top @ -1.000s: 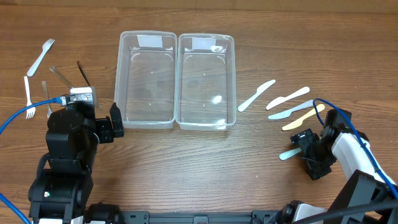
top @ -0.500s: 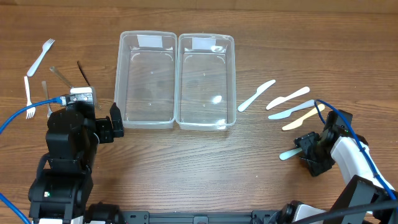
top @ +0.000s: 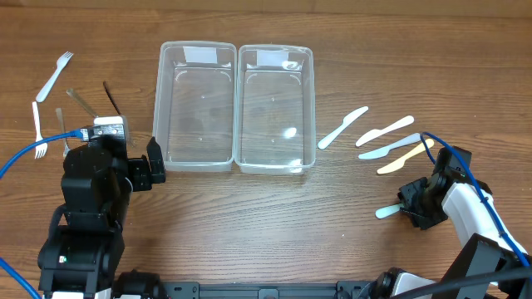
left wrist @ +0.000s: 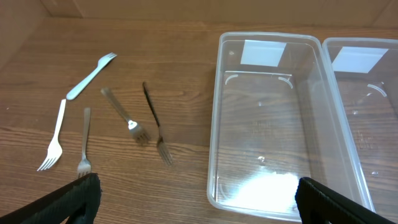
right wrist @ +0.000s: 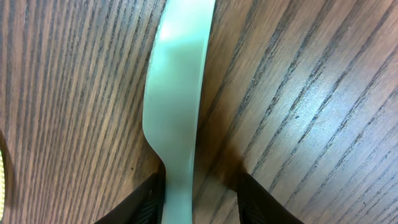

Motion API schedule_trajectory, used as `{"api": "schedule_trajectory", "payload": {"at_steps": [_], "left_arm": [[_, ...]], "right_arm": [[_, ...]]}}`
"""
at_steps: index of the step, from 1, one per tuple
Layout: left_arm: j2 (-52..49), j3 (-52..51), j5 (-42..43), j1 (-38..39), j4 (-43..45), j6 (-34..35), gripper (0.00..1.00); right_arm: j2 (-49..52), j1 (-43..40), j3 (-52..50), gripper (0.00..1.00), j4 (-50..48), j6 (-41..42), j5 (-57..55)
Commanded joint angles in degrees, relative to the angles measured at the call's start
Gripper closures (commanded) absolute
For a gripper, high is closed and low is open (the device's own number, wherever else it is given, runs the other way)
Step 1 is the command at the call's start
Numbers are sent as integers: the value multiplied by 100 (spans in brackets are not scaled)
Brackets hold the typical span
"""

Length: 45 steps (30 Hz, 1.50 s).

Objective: Pack container
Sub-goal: 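Lower the right gripper and grasp the light blue knife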

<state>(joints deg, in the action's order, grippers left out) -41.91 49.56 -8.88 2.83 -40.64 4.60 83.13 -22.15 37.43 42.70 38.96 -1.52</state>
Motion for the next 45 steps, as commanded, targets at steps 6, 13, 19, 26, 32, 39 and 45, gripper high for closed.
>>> {"api": "schedule_trajectory", "payload": {"at_steps": [6, 13, 19, 26, 32, 39, 45], "left_arm": [[2, 166, -74, -57, 42, 120, 0], [2, 166, -76, -57, 42, 118, 0], [2, 166, -76, -57, 42, 118, 0], [2, 166, -76, -57, 42, 118, 0], [2, 166, -76, -57, 48, 118, 0], [2, 166, -76, -57, 63, 118, 0], [2, 166, -76, -57, 63, 118, 0]], "right_arm": [[186, -4, -223, 71, -155, 0, 295], [186, -4, -223, 73, -245, 0, 295], [186, -4, -221, 78, -343, -2, 295], [186, -4, -216, 82, -367, 0, 295], [186, -4, -216, 85, -387, -2, 295], [186, -4, -216, 87, -393, -2, 293], [186, -4, -205, 96, -409, -2, 293]]}}
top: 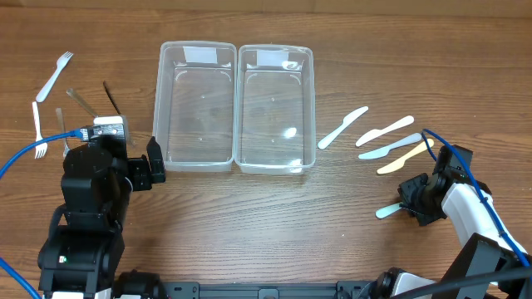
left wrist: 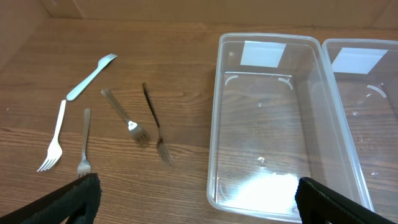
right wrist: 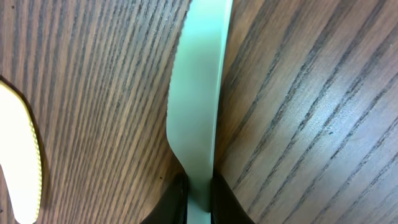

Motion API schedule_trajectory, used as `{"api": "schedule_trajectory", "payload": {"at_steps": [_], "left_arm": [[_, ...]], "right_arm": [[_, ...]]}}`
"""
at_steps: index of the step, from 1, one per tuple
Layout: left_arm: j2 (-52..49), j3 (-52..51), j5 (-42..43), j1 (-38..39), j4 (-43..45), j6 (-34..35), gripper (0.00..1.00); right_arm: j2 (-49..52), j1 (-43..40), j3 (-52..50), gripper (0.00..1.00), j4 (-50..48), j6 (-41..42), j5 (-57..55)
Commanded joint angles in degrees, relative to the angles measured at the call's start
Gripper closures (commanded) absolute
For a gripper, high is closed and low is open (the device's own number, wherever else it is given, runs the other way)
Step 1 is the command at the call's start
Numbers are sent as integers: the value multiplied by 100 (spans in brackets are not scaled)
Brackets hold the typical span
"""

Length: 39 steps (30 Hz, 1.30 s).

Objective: Pack container
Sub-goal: 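Lower the right gripper and grasp the light blue knife, then carry the light blue knife into the right container and release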

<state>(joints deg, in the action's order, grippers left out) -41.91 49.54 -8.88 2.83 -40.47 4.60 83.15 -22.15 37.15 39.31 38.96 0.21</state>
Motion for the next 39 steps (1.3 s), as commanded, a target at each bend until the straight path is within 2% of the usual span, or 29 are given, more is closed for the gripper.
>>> {"api": "schedule_trajectory", "payload": {"at_steps": [1, 8, 14, 19, 24, 28, 33, 35, 39], "left_arm": [[2, 168, -74, -57, 44, 118, 0], [2, 168, -76, -57, 42, 118, 0], [2, 168, -74, -57, 42, 118, 0], [2, 168, -74, -57, 42, 118, 0], [2, 166, -72, -57, 42, 120, 0], [2, 166, -70, -57, 42, 120, 0], [2, 168, -70, -57, 44, 120, 0], [2, 166, -50, -57, 22, 122, 0], [2, 166, -52, -57, 7, 120, 0]], "right_arm": [[184, -4, -160, 96, -63, -2, 120], [181, -4, 487, 96, 293, -332, -57], [181, 42, 1567, 96, 1071, -898, -101], [173, 452, 2892, 96, 1836, -1399, -195], [173, 1296, 4109, 96, 2341, -1523, -267], [173, 2295, 4822, 96, 2424, -1543, -267], [190, 3722, 5036, 96, 2293, -1572, -267], [289, 4266, 5036, 96, 2251, -1834, -264], [706, 4894, 5036, 96, 2229, -2153, -208]]}}
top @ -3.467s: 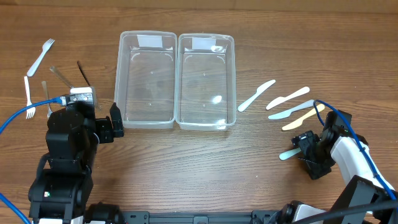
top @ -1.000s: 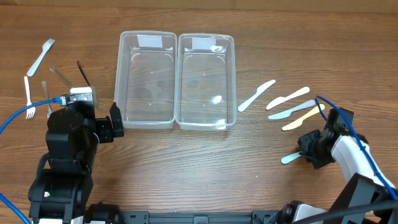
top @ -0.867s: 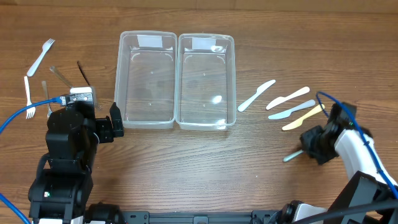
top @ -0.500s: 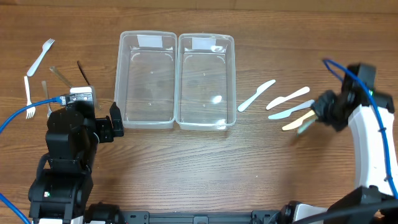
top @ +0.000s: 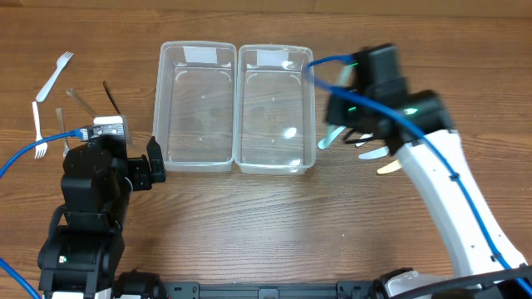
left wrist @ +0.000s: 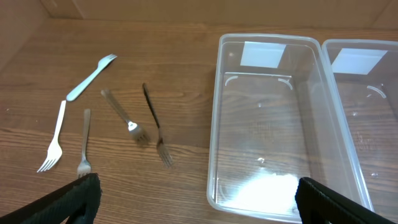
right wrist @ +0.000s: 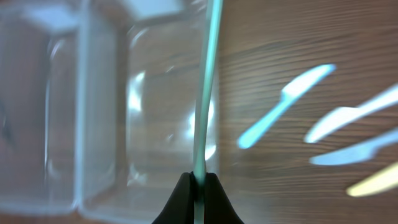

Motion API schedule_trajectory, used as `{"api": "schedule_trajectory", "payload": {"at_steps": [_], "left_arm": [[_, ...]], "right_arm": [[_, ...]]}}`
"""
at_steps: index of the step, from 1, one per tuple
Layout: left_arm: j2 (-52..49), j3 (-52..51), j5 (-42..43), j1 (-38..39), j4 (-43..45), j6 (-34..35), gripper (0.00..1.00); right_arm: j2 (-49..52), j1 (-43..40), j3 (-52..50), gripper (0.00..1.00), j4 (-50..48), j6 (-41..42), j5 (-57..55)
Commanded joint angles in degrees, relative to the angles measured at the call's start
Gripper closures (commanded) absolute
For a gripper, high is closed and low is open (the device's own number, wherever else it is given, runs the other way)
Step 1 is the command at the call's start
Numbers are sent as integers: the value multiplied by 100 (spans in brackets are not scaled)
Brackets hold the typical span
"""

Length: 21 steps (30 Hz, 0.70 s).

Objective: Pack container
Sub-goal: 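Carry the light blue knife into the right container and release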

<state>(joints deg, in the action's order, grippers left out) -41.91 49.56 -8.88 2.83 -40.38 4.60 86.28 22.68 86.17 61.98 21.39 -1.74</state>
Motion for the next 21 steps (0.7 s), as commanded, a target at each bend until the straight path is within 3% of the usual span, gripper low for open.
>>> {"api": "schedule_trajectory", "payload": {"at_steps": [1, 7, 16, 21], "left_arm": [[2, 164, -50, -57, -2, 122, 0], [2, 164, 28, -57, -9, 125, 0], [2, 164, 101, -57, -9, 125, 0], [2, 164, 101, -57, -7, 125, 0]], "right_arm": [[505, 468, 133, 96, -39, -435, 17], [1635, 570, 133, 96, -575, -741, 474], [1823, 570, 133, 96, -1088, -796, 509], [1823, 570, 133, 69, -1093, -817, 507]]}}
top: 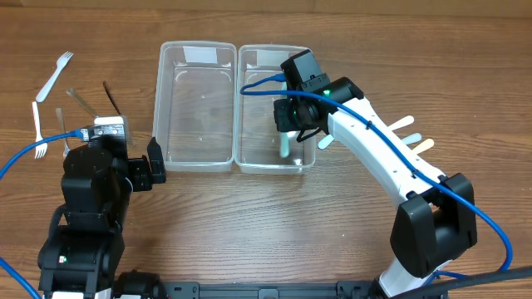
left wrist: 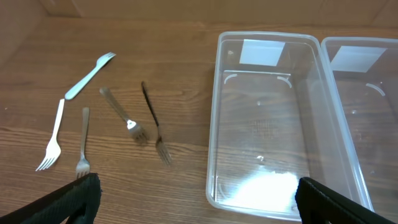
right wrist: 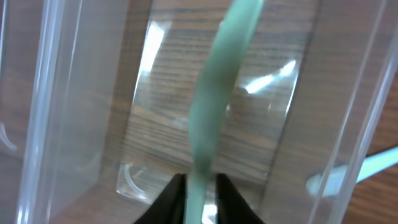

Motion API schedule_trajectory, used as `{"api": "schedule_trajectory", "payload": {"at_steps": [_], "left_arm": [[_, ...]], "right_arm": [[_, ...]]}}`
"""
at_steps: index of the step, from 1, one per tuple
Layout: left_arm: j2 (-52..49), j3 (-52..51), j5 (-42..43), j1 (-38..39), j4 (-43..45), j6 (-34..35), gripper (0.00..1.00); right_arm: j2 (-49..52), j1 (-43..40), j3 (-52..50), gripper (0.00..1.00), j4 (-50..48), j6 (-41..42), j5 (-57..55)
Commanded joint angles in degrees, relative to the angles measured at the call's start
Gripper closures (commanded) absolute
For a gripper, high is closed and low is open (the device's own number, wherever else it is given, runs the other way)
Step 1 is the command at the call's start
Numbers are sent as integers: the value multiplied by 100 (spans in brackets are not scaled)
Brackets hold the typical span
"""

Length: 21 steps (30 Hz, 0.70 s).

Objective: Pack container
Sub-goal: 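Carry the light blue knife into the right container and release, then move the right gripper back over the yellow knife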

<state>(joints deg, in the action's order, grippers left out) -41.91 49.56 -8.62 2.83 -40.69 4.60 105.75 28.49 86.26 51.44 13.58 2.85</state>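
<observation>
Two clear plastic containers stand side by side, the left one (top: 195, 104) and the right one (top: 262, 100). My right gripper (top: 288, 133) hangs over the right container's near end. A pale green plastic knife (right wrist: 217, 106) sits blurred between its fingers, which stand slightly apart from it. Overhead, that knife (top: 285, 148) points down into the container. Other plastic knives (top: 405, 123) lie right of the containers, partly hidden by the arm. Several forks (left wrist: 127, 121) lie left of the containers. My left gripper (left wrist: 196, 199) is open near the left container's front corner, holding nothing.
A white fork (top: 54, 75) lies farthest left at the back. The right arm crosses over the knives on the table. The right container's wall (right wrist: 348, 93) rises close beside my right fingers, with a pale blue knife (right wrist: 367, 165) outside it.
My right gripper has moved from the right container's right rim to over its near end. Its fingers now stand apart from the green knife. The left arm has not moved.
My right gripper was open around the green knife on the table at the front right. Then it was shut on the knife there. Later it held the knife edge-on beside the right container. Now it is over that container with the knife loose between its fingers.
</observation>
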Motion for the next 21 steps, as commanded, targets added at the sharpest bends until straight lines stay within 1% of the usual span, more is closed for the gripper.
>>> {"api": "schedule_trajectory", "payload": {"at_steps": [1, 2, 5, 8, 9, 11, 12, 13, 14, 16, 17, 19, 21], "left_arm": [[2, 164, 74, -57, 24, 125, 0], [2, 164, 74, -57, 26, 125, 0], [2, 164, 74, -57, 24, 122, 0], [2, 164, 72, -57, 26, 122, 0], [2, 164, 72, -57, 31, 120, 0], [2, 164, 72, -57, 46, 120, 0], [2, 164, 72, -57, 46, 122, 0], [2, 164, 72, -57, 46, 122, 0], [2, 164, 72, -57, 44, 122, 0], [2, 164, 72, -57, 44, 122, 0], [2, 164, 72, -57, 44, 122, 0], [2, 164, 72, -57, 44, 122, 0], [2, 164, 72, -57, 46, 122, 0]], "right_arm": [[-125, -11, 125, 59, -39, -39, 46], [-125, -11, 125, 54, -42, -59, 39], [-129, -28, 146, 54, -68, -55, 7], [-162, -116, 503, 54, 63, -50, -46], [-184, -175, 758, 53, 210, 13, -188], [-197, -363, 1412, 52, 645, 415, -693], [-197, -662, 2127, 51, 1134, 855, -1137], [-197, -855, 2452, 48, 1357, 1045, -1248], [-197, -1080, 2739, 40, 1541, 1215, -1279], [-197, -1696, 3233, 18, 1910, 1655, -1261], [-197, -1998, 3335, 17, 2009, 1784, -1200], [-192, -2688, 3344, 17, 2151, 1818, -785], [-105, -3276, 3270, 14, 2345, 1818, -398]]}}
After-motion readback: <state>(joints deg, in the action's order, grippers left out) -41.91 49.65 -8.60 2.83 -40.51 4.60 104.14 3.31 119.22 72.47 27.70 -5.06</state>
